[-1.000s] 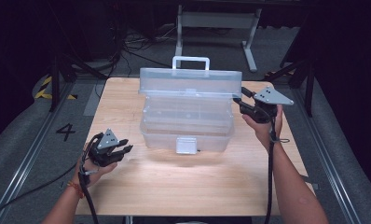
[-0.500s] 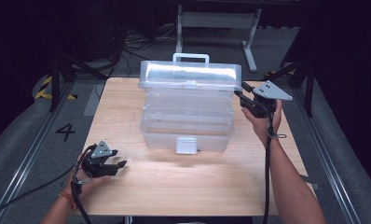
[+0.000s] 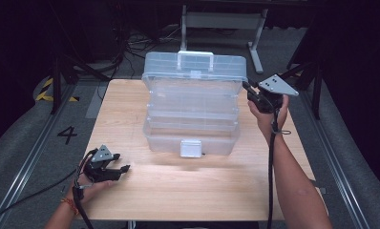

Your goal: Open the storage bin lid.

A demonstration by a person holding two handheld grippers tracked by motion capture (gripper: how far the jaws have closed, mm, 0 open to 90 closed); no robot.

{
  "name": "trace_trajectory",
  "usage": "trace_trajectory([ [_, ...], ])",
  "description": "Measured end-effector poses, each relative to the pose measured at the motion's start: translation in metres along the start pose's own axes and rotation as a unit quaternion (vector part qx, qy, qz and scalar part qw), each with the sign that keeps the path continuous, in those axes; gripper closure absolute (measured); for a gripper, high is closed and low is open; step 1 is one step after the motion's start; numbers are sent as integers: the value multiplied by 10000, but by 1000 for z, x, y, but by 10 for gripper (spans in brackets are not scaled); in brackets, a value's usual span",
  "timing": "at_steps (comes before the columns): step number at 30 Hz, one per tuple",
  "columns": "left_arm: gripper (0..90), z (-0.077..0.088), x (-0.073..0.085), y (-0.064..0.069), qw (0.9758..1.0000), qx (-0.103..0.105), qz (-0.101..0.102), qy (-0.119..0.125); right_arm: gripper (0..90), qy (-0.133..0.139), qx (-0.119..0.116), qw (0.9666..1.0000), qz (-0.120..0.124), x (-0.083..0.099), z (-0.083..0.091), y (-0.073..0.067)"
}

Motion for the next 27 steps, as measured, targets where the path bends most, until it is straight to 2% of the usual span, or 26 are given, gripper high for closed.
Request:
trace_trajectory([
  [10, 364, 0, 0, -1, 10000, -5, -57, -9, 816, -41, 196, 9997, 118, -5, -9, 6],
  [17, 362, 0, 0, -1, 10000, 3, -54, -9, 842, -124, 381, 9983, 422, -8, -17, 10],
  [22, 360, 0, 0, 0, 10000, 2, -16, -18, 847, -135, 406, 9980, 470, -9, -21, 14],
  [27, 351, -1, 0, 0, 10000, -7, 43, -15, 849, -96, 348, 9985, 413, -10, -27, 18],
])
Point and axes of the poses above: each handheld gripper's, and its own axes: z roughly backward along the jaws, x roughly out of its underside, y roughly to its right, the point moved 8 cm from there along -z, roughly forward along the jaws, and after that the axes turned 9 degrees about z, right-handed, at the moved point
